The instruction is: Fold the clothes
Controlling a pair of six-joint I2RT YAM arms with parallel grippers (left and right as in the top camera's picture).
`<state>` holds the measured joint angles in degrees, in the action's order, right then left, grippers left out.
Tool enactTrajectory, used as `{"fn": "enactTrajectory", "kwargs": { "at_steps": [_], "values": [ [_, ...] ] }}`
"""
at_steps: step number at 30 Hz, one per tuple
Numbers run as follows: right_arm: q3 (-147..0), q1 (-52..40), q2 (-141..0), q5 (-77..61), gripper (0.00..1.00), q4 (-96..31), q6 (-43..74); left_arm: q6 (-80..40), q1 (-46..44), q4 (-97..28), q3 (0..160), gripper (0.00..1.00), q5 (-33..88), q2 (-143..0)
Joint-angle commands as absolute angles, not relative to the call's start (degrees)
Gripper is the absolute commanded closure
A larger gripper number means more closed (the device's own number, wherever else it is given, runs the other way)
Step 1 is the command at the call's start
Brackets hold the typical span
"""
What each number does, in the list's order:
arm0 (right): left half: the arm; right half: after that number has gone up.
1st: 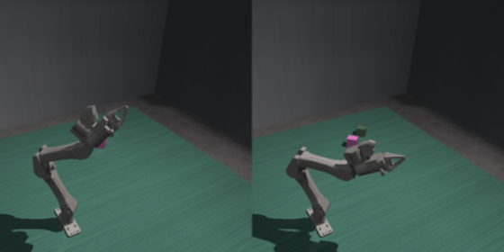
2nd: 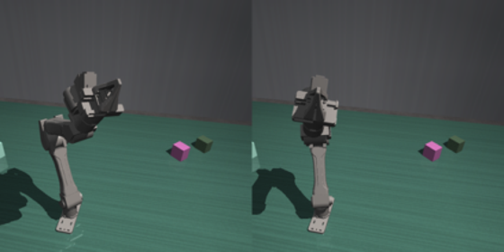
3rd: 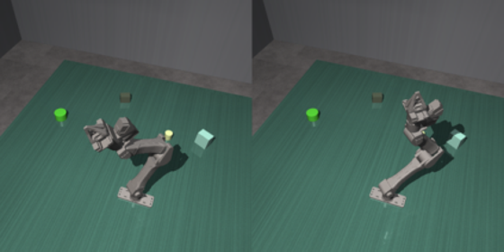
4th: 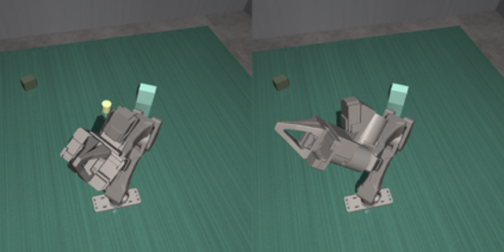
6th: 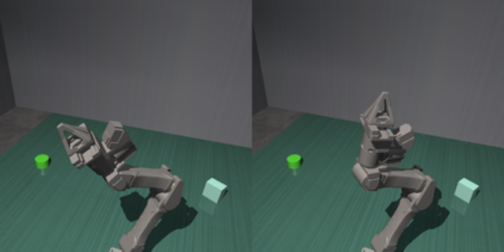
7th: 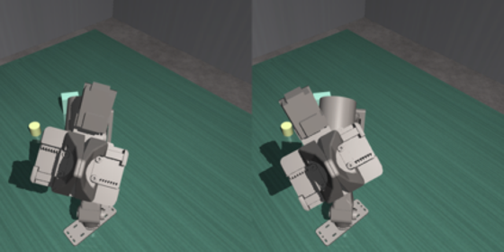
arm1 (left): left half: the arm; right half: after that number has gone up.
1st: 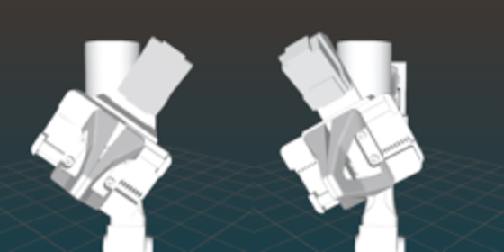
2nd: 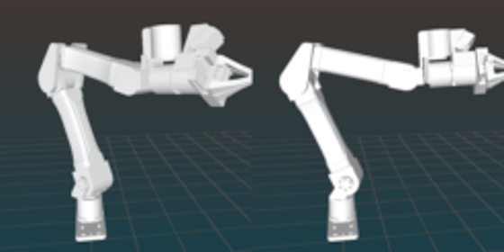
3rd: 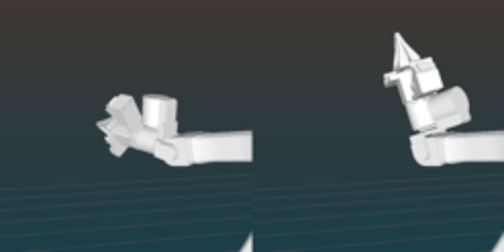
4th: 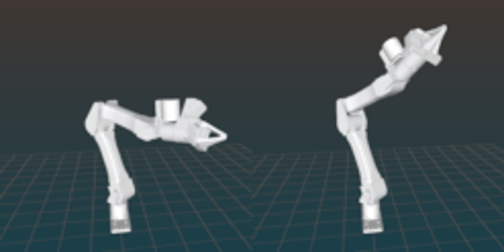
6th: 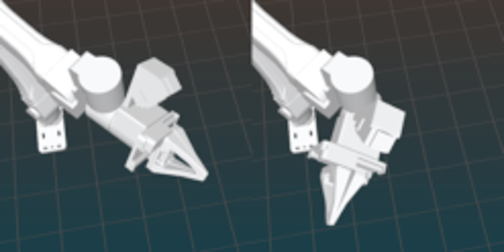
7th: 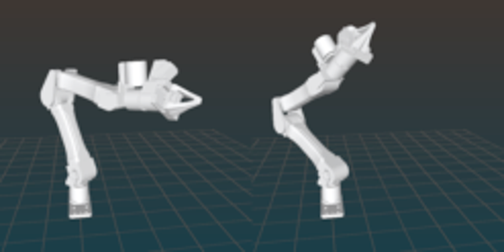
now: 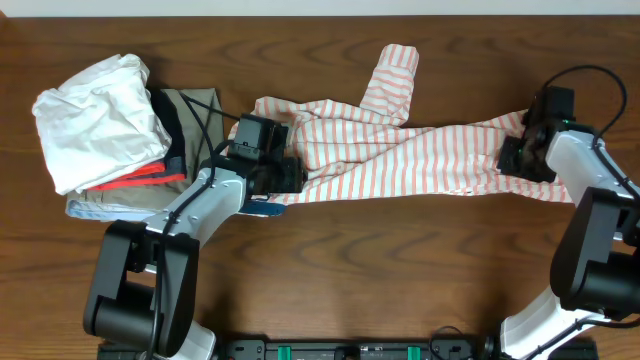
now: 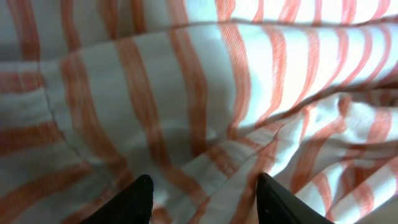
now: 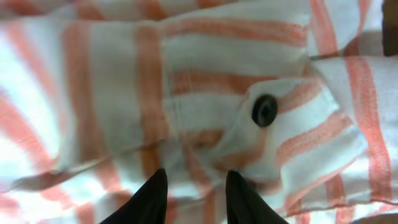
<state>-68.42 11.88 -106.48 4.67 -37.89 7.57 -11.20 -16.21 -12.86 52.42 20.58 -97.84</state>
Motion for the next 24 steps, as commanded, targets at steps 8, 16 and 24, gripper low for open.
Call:
{"fn": "enactTrajectory", "kwargs": {
  "at_steps": [8,16,24],
  "values": [
    [-83.5,12.1,-99.8,-11.4,0.50,-41.6,2.7,-10.1,-15.7,-11.0,56.0,0.46,17.8,-92.7],
    [-90.0,6.5,-101.2,-23.4,0.11,-40.5,-0.4,-10.1,-14.0,-20.4,60.2,0.46,17.3,-87.0],
    [-101.6,-0.1,-112.1,-22.3,0.01,-39.6,0.5,-8.1,-6.8,-30.6,67.4,0.46,17.3,-82.4]
  ]
}}
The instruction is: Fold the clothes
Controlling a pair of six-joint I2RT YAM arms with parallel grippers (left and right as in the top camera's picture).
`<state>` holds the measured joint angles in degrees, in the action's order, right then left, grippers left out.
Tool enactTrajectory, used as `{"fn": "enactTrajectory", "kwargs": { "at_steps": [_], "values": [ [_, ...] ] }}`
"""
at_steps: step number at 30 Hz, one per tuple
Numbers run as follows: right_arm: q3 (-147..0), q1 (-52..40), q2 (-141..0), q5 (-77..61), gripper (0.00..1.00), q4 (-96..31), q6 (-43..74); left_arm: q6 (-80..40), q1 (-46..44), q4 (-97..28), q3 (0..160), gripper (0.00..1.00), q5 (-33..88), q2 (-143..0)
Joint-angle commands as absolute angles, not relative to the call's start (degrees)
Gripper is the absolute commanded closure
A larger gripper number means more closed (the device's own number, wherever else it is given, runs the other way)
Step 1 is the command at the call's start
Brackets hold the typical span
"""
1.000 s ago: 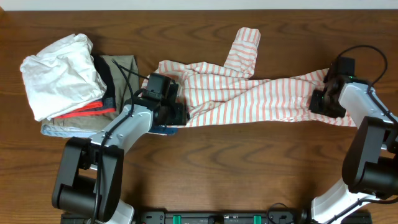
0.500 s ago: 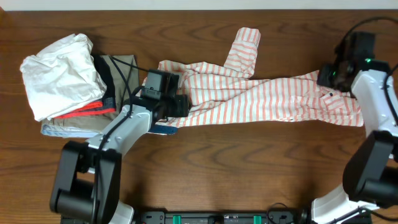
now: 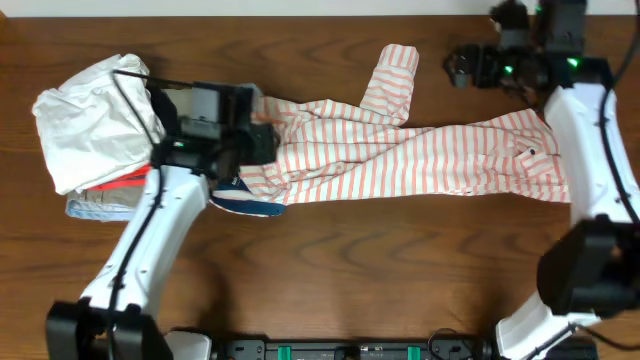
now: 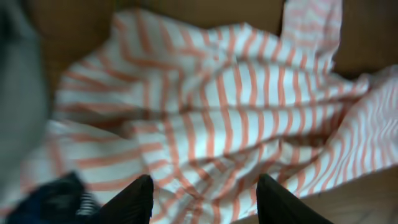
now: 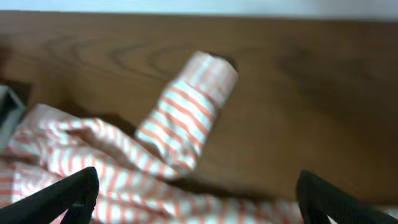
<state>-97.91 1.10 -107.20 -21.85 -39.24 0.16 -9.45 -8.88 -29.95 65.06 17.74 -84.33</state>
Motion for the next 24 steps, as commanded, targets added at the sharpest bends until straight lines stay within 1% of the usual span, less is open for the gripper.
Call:
{"fn": "enactTrajectory", "kwargs": {
  "at_steps": [1,6,11,22,23,24],
  "values": [
    [-103.7,-0.7,-114.9,-22.0,0.01,-39.6,1.3,-8.1,-6.2,-30.6,67.4,0.46,17.3,-81.9],
    [-109.6,-2.3,-126.3,-22.1,0.01,-38.0,2.6,-8.1,-5.4,-31.3,67.4,0.46,17.3,-81.9],
    [-111.0,-3.8,-134.3,-24.8,0.01,-33.9,4.0,-8.1,-5.4,-31.2,67.4,0.46,17.3,-81.9],
    [-111.0,-6.7,-140.9,-23.8,0.01,-29.5,6.0,-8.1,-5.4,-31.2,67.4,0.46,17.3,-81.9],
    [-111.0,-6.9,-141.5,-23.8,0.02,-29.3,6.2,-8.1,-5.4,-31.2,67.4,0.46,17.3,-81.9],
    [-111.0,-7.0,-141.7,-23.8,0.09,-29.1,6.2,-8.1,-5.4,-31.2,67.4,0.46,17.3,-81.9]
  ]
}}
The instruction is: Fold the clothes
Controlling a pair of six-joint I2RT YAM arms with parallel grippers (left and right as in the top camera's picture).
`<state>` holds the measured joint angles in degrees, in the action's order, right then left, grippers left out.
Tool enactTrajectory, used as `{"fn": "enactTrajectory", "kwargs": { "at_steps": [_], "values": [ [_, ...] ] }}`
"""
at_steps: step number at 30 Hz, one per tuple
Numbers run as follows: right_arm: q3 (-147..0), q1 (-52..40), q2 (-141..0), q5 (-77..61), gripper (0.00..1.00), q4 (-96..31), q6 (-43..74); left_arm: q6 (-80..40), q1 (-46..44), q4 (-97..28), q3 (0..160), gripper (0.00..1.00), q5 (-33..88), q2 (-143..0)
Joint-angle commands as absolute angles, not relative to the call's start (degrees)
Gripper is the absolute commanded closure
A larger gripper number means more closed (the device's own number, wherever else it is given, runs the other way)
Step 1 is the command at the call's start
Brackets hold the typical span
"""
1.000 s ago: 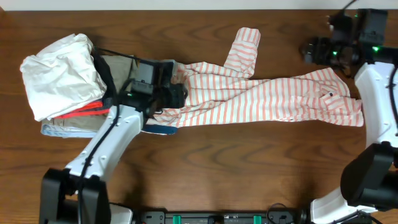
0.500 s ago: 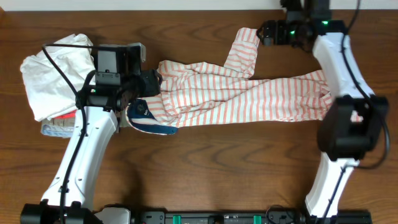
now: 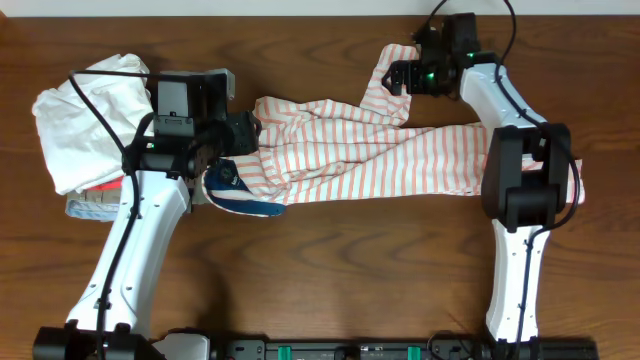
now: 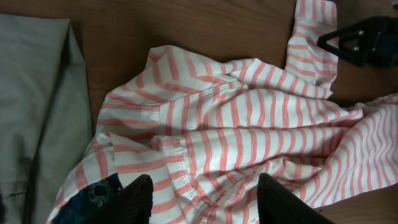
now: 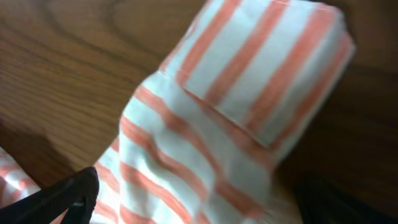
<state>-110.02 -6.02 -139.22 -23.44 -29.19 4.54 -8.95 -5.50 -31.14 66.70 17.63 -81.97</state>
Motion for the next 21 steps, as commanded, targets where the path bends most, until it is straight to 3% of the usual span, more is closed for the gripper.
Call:
{"fn": "enactTrajectory", "kwargs": {
  "at_steps": [1,3,6,7,21],
  "values": [
    [-111.0,-7.2,-142.0,-23.7,0.17,-29.1,6.2,-8.1,-5.4,-31.2,67.4,0.46,17.3,-81.9],
    [-111.0,-7.3,-142.1,-23.1,0.40,-29.1,6.2,-7.9,-5.4,-31.2,67.4,0.45,17.3,-81.9],
    [-111.0,-7.2,-141.7,-21.8,0.89,-29.6,6.4,-7.5,-5.4,-31.2,67.4,0.45,17.3,-82.0],
    [-111.0,-7.0,-141.3,-20.9,0.98,-30.1,6.9,-7.5,-5.4,-31.2,67.4,0.45,17.3,-82.0],
    [-113.9,-4.4,-116.4,-4.3,0.99,-49.1,8.3,-7.5,-5.4,-31.2,67.4,0.45,17.3,-82.0]
  ]
}}
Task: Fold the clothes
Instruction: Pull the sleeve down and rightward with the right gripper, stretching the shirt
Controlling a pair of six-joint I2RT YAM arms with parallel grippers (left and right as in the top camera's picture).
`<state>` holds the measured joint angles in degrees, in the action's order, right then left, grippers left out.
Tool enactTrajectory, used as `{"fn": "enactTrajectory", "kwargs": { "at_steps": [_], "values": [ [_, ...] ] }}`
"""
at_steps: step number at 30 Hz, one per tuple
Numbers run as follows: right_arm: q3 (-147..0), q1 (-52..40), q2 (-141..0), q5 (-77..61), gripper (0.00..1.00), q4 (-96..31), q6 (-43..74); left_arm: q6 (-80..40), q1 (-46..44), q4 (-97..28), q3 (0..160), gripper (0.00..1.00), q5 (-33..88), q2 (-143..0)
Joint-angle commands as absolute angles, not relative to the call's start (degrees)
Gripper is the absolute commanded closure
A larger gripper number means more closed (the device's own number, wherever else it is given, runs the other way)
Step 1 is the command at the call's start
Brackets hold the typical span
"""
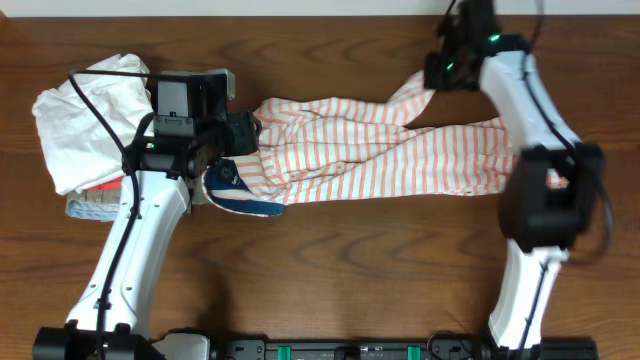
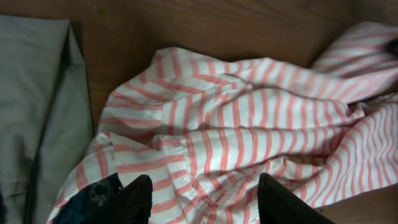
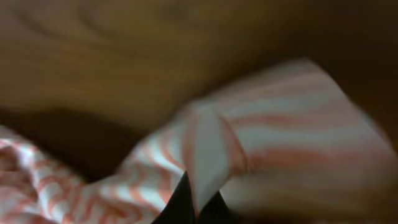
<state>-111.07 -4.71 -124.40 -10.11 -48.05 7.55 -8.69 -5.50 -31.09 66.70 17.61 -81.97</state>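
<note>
An orange-and-white striped shirt (image 1: 400, 160) lies crumpled across the middle of the table. Its sleeve (image 1: 412, 100) runs up to the right at the back. My right gripper (image 1: 438, 78) is shut on a fold of that sleeve (image 3: 205, 149), and the right wrist view is blurred. My left gripper (image 1: 245, 135) hovers over the shirt's left end. It is open (image 2: 205, 202) with nothing between its fingers, and the striped cloth (image 2: 236, 137) lies below it.
A pile of clothes sits at the left: a white garment (image 1: 95, 115) on top, red and grey-green ones (image 2: 37, 118) beneath. A dark blue piece (image 1: 245, 197) pokes out under the shirt's left end. Bare wood (image 1: 350, 270) lies in front.
My right gripper was open at the sleeve's cuff and is now shut on the sleeve. It sits further right, and the sleeve slants up to the right. The left arm has not moved.
First both grippers were down on the shirt, left at its left end, right at its right end. Then both were raised and open, the right one at the back. It then stood open at the upright sleeve's cuff, and now holds that sleeve.
</note>
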Motion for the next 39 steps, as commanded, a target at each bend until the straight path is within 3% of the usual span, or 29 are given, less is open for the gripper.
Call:
{"fn": "enactTrajectory", "kwargs": {
  "at_steps": [1,12,28,39],
  "values": [
    [-113.9,-4.3,-114.3,-3.6,0.99,-50.8,8.3,-7.5,-5.4,-31.2,67.4,0.45,17.3,-82.0],
    [-113.9,-4.1,-109.5,6.3,0.99,-65.1,9.6,-7.5,-5.4,-31.3,67.4,0.45,17.3,-82.0],
    [-113.9,5.0,-109.5,14.6,0.99,-72.4,15.2,-7.5,-5.4,-31.2,67.4,0.45,17.3,-82.0],
    [-111.7,6.1,-109.5,17.0,0.99,-75.8,14.1,-7.5,-5.4,-31.3,67.4,0.45,17.3,-82.0]
  ]
}}
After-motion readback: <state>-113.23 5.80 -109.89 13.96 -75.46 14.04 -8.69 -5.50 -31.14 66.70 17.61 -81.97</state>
